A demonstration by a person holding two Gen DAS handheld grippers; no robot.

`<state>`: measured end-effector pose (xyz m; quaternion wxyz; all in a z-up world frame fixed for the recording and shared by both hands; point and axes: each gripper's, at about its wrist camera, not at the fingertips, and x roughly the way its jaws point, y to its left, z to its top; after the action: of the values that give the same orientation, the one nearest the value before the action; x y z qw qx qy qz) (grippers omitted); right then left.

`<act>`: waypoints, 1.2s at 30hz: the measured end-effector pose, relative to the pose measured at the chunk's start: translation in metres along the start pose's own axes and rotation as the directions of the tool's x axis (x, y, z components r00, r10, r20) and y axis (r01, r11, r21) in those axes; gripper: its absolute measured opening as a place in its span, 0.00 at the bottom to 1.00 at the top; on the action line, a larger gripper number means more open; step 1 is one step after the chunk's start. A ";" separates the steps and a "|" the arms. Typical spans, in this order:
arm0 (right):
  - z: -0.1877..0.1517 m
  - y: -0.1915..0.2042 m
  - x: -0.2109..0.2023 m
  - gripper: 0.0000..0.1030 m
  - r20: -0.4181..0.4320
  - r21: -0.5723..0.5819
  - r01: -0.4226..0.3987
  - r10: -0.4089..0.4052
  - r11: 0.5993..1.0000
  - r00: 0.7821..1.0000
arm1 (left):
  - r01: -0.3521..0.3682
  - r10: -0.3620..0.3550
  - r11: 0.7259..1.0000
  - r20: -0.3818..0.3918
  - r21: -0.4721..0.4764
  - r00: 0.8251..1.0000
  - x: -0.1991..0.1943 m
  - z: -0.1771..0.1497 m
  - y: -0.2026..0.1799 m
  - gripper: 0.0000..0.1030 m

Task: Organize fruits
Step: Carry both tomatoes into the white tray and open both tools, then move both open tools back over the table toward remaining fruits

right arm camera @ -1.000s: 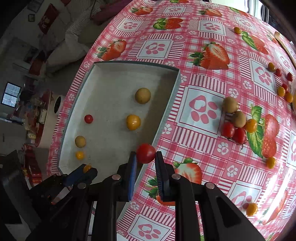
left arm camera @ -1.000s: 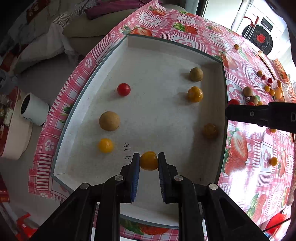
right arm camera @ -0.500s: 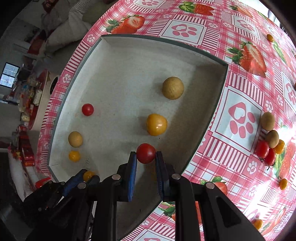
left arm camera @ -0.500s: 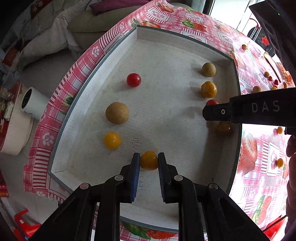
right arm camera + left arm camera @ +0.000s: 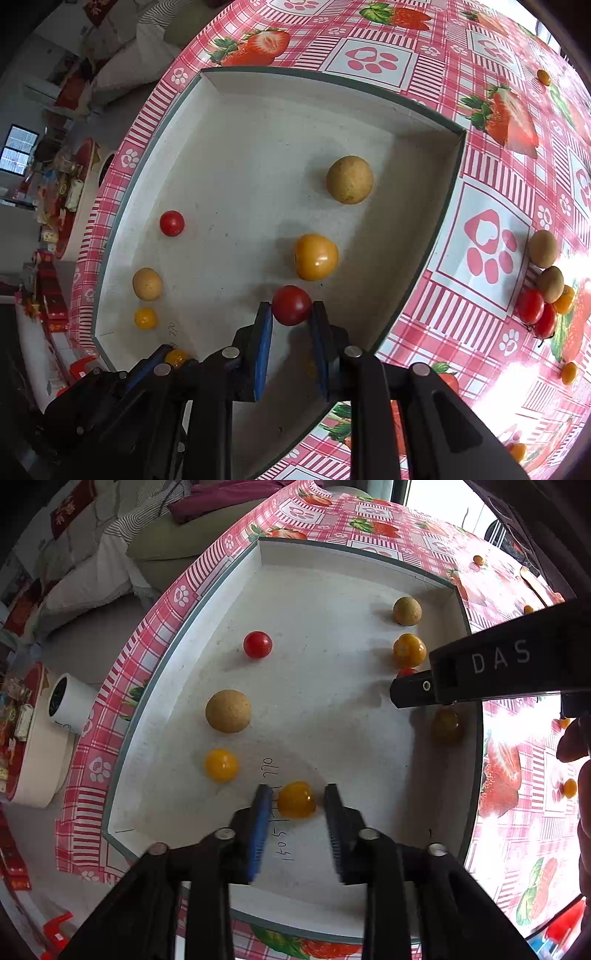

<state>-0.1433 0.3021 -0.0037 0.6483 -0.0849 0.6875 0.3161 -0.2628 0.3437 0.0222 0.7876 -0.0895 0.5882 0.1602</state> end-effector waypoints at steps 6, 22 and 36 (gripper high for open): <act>-0.002 -0.008 -0.018 0.55 0.049 0.021 -0.056 0.055 0.998 0.997 | -0.029 0.029 0.999 0.033 0.017 0.999 -0.007 0.003 -0.003 0.72; -0.029 -0.068 -0.085 0.77 0.187 0.151 -0.056 0.028 0.987 0.982 | -0.025 0.022 0.991 0.026 0.129 0.999 -0.021 0.029 -0.039 0.72; -0.108 -0.176 -0.117 0.79 0.189 0.399 0.049 -0.134 0.916 0.973 | 0.067 -0.088 0.949 0.056 0.309 0.994 -0.040 0.061 -0.129 0.72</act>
<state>-0.1235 0.0706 0.0457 0.7359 0.0483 0.6588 0.1489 -0.1723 0.2374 0.0721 0.8176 0.0166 0.5742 0.0389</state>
